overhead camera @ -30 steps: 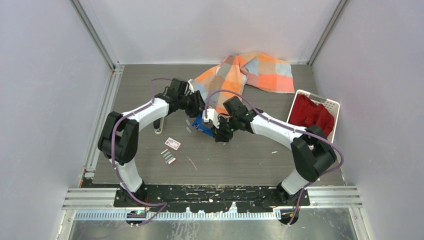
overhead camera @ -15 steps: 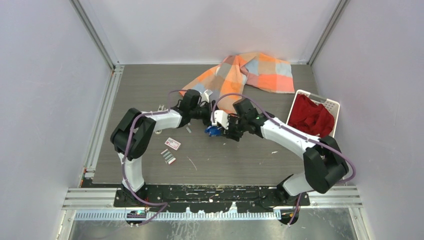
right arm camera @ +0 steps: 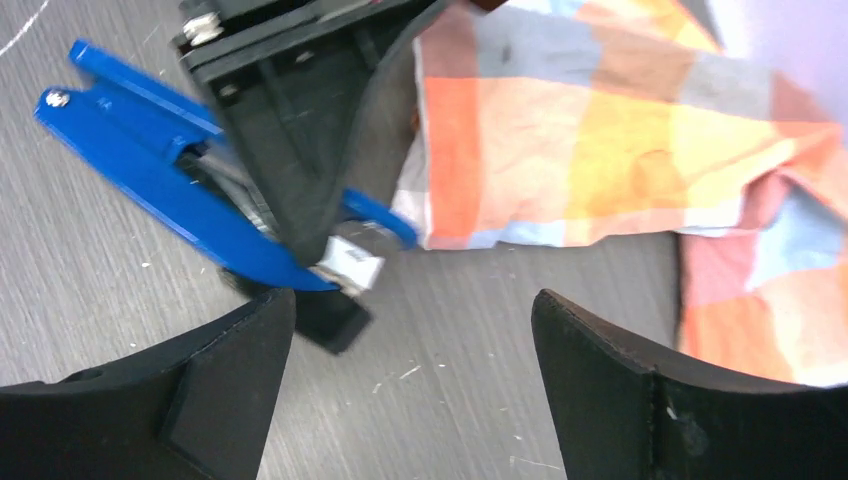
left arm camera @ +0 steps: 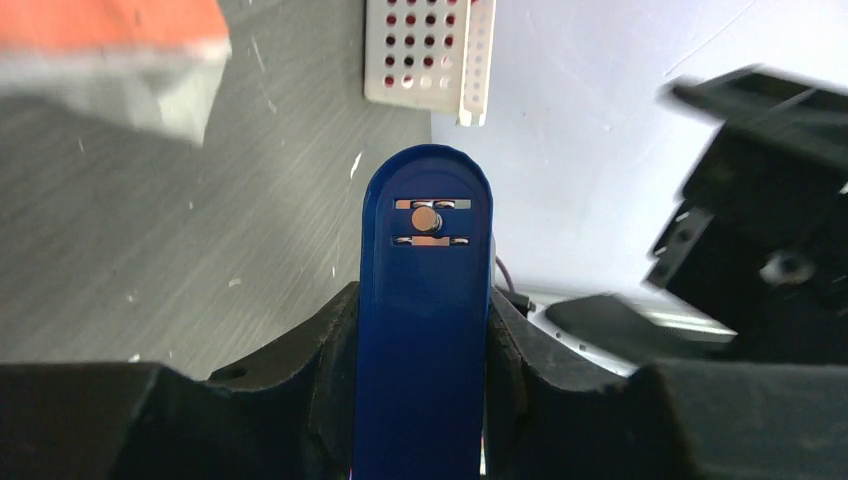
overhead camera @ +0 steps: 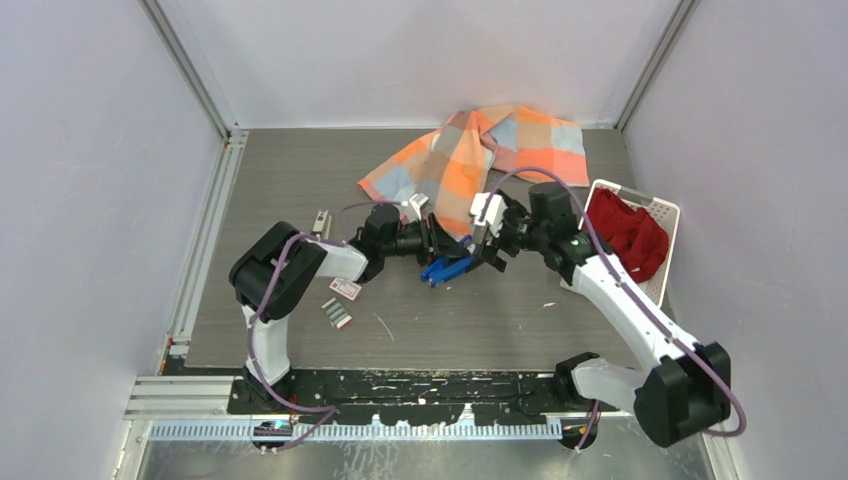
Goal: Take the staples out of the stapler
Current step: Unload the staple at the center of the board, then place the stapler at the center of the board.
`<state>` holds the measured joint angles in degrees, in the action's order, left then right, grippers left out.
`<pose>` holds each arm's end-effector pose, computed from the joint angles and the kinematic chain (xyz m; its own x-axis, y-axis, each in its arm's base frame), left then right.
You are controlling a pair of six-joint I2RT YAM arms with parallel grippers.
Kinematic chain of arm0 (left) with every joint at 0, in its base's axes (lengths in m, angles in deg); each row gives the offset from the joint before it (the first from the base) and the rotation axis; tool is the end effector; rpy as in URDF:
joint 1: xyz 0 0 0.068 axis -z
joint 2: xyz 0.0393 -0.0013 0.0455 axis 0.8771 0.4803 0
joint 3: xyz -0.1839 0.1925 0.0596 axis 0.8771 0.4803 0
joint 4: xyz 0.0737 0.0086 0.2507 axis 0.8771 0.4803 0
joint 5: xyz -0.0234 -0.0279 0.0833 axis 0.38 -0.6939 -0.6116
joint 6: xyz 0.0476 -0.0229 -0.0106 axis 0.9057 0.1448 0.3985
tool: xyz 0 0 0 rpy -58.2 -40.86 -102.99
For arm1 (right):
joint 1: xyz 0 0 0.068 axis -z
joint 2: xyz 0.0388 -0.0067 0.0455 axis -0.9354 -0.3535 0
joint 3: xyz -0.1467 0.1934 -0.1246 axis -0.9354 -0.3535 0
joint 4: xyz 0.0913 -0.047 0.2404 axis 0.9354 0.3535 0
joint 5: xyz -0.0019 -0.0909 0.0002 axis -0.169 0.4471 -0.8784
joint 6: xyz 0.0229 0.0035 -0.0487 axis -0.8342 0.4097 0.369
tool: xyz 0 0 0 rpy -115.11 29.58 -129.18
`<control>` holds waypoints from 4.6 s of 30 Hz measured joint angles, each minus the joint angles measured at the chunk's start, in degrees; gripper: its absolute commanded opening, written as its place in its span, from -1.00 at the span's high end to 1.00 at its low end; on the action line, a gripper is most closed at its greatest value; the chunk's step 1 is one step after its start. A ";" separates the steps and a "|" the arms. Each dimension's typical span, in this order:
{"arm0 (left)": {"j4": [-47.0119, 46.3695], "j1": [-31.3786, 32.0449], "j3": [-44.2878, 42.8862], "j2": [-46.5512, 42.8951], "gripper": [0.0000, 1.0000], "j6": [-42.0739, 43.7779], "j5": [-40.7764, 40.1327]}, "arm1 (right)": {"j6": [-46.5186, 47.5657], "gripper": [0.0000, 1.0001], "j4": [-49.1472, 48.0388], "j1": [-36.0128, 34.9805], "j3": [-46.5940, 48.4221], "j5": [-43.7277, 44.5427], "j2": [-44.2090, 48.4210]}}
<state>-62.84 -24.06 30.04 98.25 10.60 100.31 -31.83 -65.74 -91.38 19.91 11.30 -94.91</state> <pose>0.2995 -0.2568 0.1593 -0.9796 -0.1844 -0.0796 0.0450 0.1849 -0.9817 0.2263 0.1099 0.2800 0.0795 -0.6424 -0.7622 -0.8802 0.3137 -0.3562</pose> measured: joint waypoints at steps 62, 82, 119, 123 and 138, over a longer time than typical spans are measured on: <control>-0.87 15.82 25.33 -42.95 1.00 30.47 -61.24 | -79.93 -0.75 -55.34 -0.59 -14.73 -34.88 -7.10; -13.90 17.03 21.33 -33.83 0.71 26.10 -57.22 | -94.90 0.67 -77.72 -2.51 -20.94 -29.86 -9.40; 20.65 10.88 21.86 -58.03 -0.99 40.17 -51.21 | -62.84 0.97 -37.24 13.49 -9.31 -27.43 -8.35; 38.38 9.84 17.73 -60.06 -1.00 46.64 -50.40 | -48.94 0.97 -22.67 14.23 -3.67 -14.25 -7.17; 61.13 9.84 21.03 -67.89 -1.00 52.63 -54.95 | -28.17 0.88 1.55 16.31 9.66 18.80 -23.67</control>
<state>-1.71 -14.22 51.06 30.36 63.23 45.37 -60.00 -64.19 -75.08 29.57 30.09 -118.58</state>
